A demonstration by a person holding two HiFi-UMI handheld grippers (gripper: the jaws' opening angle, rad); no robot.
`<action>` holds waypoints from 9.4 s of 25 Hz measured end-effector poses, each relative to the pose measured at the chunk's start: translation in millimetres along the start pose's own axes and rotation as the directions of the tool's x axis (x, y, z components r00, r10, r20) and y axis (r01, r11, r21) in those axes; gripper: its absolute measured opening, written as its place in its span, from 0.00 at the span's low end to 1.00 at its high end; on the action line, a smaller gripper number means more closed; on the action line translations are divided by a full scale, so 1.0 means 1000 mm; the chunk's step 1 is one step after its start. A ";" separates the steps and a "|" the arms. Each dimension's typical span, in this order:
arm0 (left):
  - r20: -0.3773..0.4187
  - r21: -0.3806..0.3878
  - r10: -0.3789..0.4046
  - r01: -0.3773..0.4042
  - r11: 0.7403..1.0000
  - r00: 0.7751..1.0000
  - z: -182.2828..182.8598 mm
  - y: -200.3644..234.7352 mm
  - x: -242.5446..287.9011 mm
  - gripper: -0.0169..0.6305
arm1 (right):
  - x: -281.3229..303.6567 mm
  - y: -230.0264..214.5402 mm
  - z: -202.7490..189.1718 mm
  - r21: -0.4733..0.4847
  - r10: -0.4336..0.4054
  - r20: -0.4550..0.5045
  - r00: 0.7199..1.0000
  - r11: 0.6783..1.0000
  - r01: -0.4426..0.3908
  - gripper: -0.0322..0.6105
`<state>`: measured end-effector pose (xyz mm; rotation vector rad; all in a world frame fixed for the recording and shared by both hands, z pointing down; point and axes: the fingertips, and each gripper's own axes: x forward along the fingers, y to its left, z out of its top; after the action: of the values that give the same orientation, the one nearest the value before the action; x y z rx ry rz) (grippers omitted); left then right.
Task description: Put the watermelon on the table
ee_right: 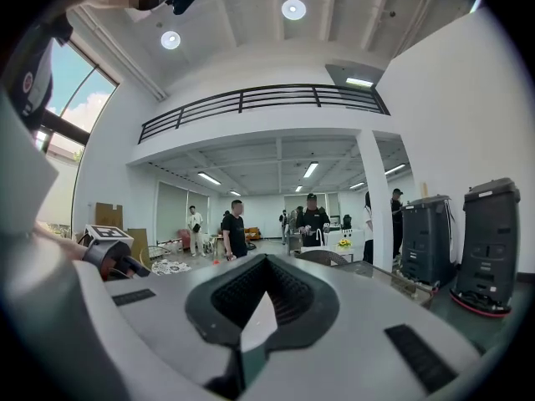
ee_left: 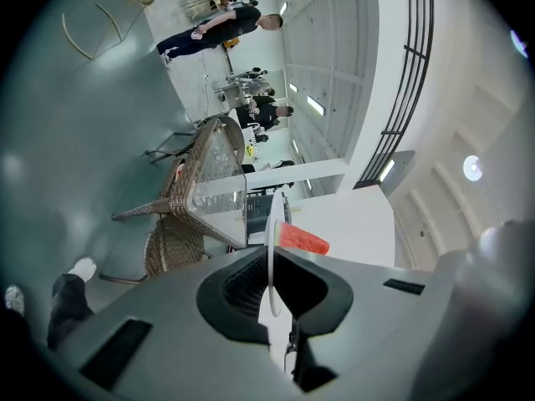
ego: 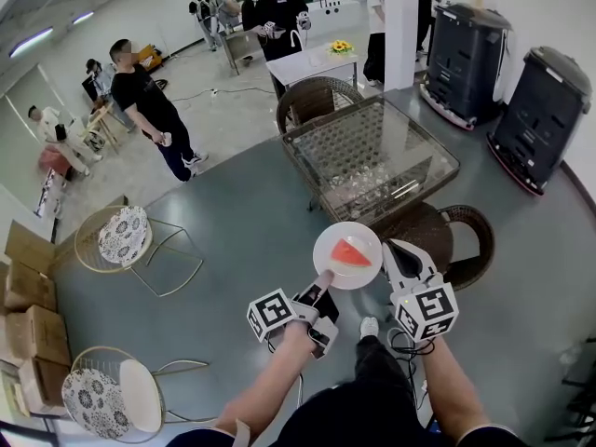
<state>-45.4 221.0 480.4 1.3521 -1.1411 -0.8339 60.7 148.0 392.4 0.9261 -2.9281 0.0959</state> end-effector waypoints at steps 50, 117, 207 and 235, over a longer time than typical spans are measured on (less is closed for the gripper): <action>-0.078 -0.035 0.050 -0.053 0.998 0.996 0.171 0.043 0.304 0.05 | 0.235 -0.216 -0.019 0.026 -0.097 -0.106 0.990 0.995 0.101 0.05; -0.276 -0.001 0.294 -0.307 0.952 0.915 0.201 0.223 0.482 0.05 | 0.307 -0.301 -0.088 0.047 -0.270 -0.314 0.910 0.953 0.299 0.05; -0.331 0.913 0.019 0.315 0.260 0.943 0.177 -0.074 0.388 0.03 | 0.299 -0.248 0.000 0.121 -0.184 -0.074 0.980 0.974 0.192 0.05; -0.314 0.917 0.004 0.303 0.260 0.949 0.175 -0.083 0.383 0.03 | 0.295 -0.243 0.008 0.109 -0.172 -0.049 0.984 0.978 0.176 0.05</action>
<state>-90.2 -203.1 428.8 2.5581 -1.3594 0.0989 -40.0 -219.8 419.0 1.1781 -2.8154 0.2698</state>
